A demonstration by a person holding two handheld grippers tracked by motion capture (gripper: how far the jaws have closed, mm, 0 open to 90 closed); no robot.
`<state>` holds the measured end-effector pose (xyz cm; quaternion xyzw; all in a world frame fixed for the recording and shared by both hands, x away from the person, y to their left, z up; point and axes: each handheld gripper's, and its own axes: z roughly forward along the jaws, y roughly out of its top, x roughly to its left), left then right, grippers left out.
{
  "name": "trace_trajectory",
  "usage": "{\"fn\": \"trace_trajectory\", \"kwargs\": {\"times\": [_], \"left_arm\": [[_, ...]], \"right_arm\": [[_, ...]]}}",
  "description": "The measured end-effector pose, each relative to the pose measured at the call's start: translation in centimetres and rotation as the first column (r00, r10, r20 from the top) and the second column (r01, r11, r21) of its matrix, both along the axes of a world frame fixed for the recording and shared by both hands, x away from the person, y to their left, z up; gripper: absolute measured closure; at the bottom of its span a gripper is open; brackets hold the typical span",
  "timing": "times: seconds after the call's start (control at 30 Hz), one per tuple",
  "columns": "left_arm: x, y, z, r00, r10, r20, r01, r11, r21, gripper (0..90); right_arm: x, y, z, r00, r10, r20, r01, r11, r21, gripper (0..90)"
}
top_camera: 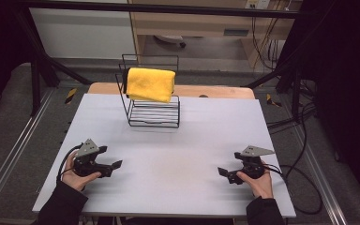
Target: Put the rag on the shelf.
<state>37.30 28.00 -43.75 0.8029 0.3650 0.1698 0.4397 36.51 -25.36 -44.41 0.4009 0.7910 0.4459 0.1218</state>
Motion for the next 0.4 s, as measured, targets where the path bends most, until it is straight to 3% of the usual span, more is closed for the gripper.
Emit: {"fn": "trace_trajectory", "kwargs": {"times": [0.17, 0.4], "left_arm": [[-0.31, 0.34, -0.39, 1.0000, -0.002, 0.003, 0.002, 0.9999, 0.016, 11.2], [-0.33, 0.51, -0.62, 1.0000, -0.002, -0.008, 0.002, 1.0000, 0.007, 11.2]], "right_arm": [[-0.60, -0.68, -0.56, 0.9998, -0.016, -0.010, 0.016, 0.9998, 0.008, 0.6], [-0.77, -0.82, -0.63, 0.9996, -0.021, -0.019, 0.022, 0.9997, 0.011, 0.6]]}}
